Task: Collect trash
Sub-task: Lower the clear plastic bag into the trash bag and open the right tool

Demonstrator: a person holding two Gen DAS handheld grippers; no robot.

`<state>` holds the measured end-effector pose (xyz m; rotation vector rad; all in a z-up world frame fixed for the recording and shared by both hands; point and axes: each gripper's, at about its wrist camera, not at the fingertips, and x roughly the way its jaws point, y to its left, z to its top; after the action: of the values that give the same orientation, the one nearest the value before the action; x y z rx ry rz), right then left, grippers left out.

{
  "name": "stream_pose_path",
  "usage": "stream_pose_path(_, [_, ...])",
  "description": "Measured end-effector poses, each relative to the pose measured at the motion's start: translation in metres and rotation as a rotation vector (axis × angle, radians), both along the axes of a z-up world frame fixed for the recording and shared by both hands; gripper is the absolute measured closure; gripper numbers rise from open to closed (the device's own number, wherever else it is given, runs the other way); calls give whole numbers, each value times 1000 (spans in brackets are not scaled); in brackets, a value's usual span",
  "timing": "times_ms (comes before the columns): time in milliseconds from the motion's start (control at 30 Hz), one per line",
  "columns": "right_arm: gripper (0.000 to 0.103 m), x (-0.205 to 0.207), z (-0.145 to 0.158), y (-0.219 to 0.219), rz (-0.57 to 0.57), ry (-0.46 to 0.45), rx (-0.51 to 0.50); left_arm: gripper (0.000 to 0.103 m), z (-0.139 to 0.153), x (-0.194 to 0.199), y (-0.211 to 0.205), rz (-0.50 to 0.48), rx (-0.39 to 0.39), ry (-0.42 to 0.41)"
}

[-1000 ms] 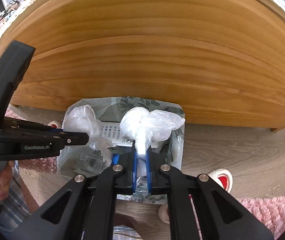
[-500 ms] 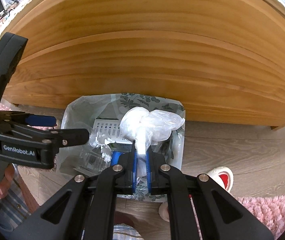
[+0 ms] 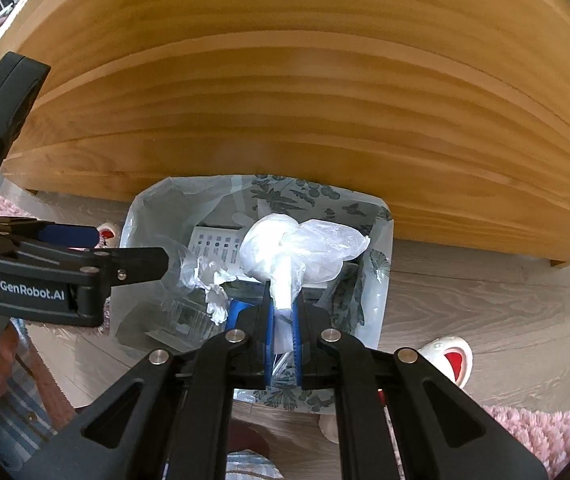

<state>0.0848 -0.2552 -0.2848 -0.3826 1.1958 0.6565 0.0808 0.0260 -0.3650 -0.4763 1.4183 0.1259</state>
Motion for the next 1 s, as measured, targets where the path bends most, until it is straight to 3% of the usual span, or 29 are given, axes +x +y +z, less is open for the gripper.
stream_pose_path(1000, [95, 9, -34, 11, 4, 22, -87, 7, -8, -6, 19, 90, 21, 36])
